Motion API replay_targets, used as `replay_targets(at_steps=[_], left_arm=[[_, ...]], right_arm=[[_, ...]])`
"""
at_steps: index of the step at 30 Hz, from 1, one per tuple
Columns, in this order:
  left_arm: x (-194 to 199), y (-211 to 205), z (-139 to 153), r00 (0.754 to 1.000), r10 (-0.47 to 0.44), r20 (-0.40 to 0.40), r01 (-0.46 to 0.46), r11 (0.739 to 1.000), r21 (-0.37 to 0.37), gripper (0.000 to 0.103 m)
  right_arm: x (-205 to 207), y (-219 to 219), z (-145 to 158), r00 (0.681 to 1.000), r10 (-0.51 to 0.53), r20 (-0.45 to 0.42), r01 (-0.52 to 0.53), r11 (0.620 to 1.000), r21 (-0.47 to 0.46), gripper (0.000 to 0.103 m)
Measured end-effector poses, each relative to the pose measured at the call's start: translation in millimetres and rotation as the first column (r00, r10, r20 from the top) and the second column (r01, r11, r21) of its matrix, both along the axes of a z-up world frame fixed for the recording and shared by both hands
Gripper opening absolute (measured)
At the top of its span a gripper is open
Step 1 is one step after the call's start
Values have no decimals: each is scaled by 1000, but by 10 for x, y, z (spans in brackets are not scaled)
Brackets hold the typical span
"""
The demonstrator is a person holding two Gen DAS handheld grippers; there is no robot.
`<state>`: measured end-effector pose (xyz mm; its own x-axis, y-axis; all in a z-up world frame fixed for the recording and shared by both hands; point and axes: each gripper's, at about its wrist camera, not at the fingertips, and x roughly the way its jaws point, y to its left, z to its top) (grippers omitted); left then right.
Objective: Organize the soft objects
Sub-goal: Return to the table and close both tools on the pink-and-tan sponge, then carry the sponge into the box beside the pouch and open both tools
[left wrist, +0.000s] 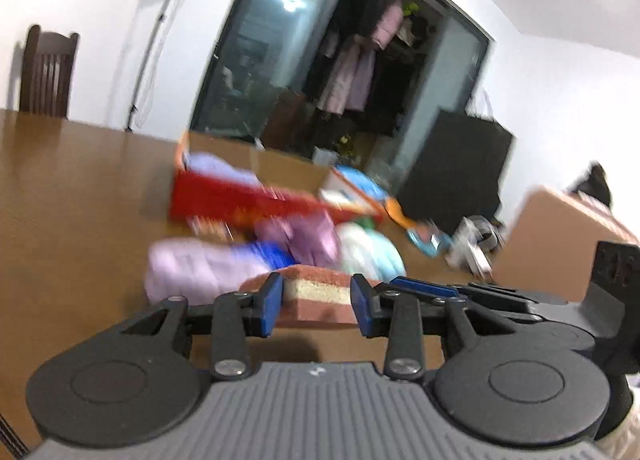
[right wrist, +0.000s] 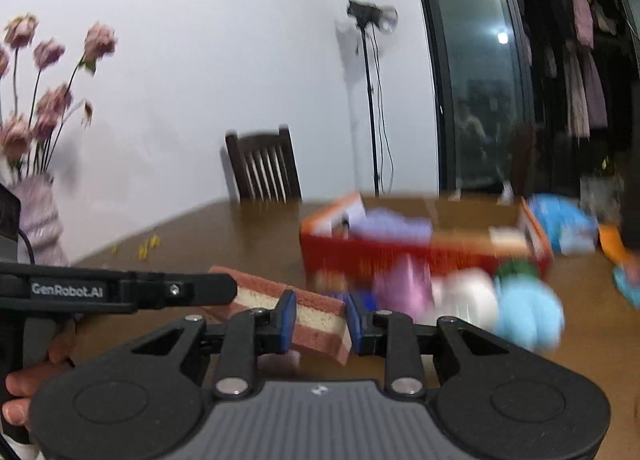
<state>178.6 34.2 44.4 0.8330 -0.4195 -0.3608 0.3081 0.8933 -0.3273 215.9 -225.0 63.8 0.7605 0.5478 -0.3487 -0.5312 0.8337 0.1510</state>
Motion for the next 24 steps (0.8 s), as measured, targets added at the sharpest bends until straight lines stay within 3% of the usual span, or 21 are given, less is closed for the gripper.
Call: replay_targets(at_steps=[5, 9, 13, 20, 24], left_arm=[[-363, -21, -269, 992, -62, -106, 59, 998, -25, 39], [-595, 25, -383, 987, -103, -122, 101, 995, -23, 43], [-611, 19, -346, 990, -75, -116, 75, 997, -5, 44], [-415, 50, -338, 986, -27, -162, 22, 999, -30, 45], [-299, 73, -432, 979, -49, -199, 35, 997, -73, 43]], right_arm=[[-508, -279, -374, 996, -23, -88, 27, 999, 34, 27], [-876, -369, -476, 992, 6, -122, -1, 999, 41, 37], [-1021, -396, -431, 995, 8, -96, -4, 999, 40, 37], [-820, -352, -421, 991, -40, -128, 47, 998, 52, 37], [-691, -376, -508, 986, -38, -160, 54, 994, 99, 37]])
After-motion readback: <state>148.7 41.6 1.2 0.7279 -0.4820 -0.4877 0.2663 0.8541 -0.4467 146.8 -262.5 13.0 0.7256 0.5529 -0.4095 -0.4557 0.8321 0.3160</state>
